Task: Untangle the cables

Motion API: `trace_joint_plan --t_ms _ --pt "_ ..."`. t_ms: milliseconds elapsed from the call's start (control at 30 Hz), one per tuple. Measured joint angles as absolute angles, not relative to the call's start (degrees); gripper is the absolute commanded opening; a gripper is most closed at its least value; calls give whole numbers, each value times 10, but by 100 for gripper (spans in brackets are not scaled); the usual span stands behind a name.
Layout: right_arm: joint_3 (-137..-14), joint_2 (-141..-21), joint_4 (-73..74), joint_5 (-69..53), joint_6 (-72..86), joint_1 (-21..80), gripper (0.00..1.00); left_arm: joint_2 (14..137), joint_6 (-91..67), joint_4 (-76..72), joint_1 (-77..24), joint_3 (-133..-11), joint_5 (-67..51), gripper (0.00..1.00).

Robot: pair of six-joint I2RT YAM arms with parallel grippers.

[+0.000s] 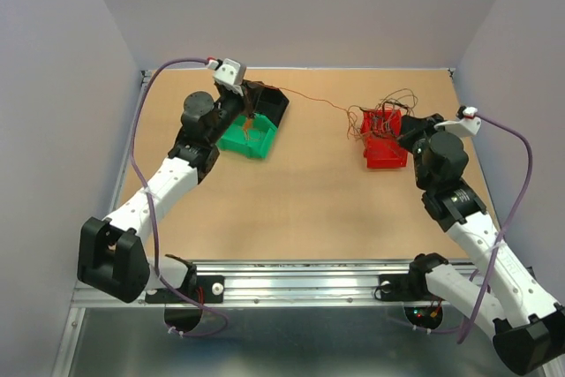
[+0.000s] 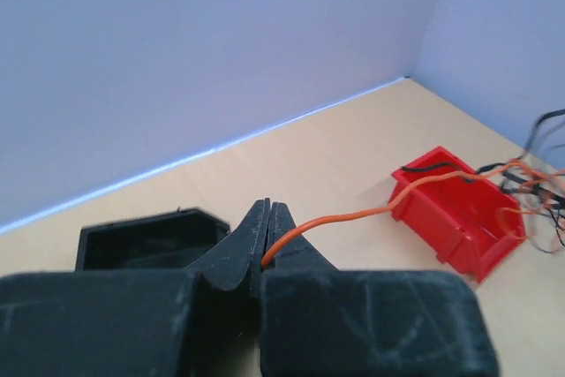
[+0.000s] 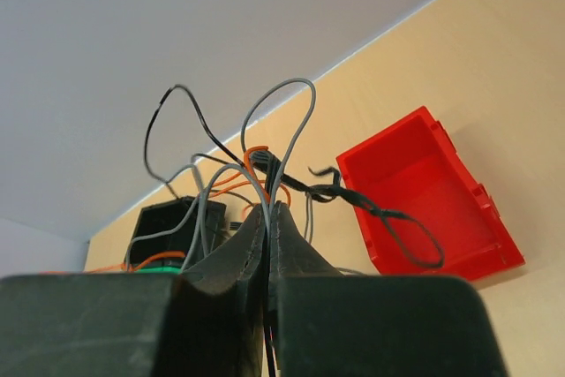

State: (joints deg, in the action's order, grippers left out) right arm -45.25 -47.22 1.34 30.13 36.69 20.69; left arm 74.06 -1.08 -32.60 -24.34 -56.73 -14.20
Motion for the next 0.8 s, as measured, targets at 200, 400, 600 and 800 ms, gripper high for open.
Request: trace_joint_plan --t_ms 200,400,600,800 --pt "-453 -444 13 326 367 207 1 748 -70 -298 -170 -568 -99 0" --pt "-453 -423 24 345 367 207 0 760 -132 -288 -19 -588 -103 0" --pt "-453 -425 26 283 348 207 1 758 -111 -279 31 -637 -150 0" --pt "-453 -469 25 158 313 207 1 753 -93 -279 23 -650 -230 0"
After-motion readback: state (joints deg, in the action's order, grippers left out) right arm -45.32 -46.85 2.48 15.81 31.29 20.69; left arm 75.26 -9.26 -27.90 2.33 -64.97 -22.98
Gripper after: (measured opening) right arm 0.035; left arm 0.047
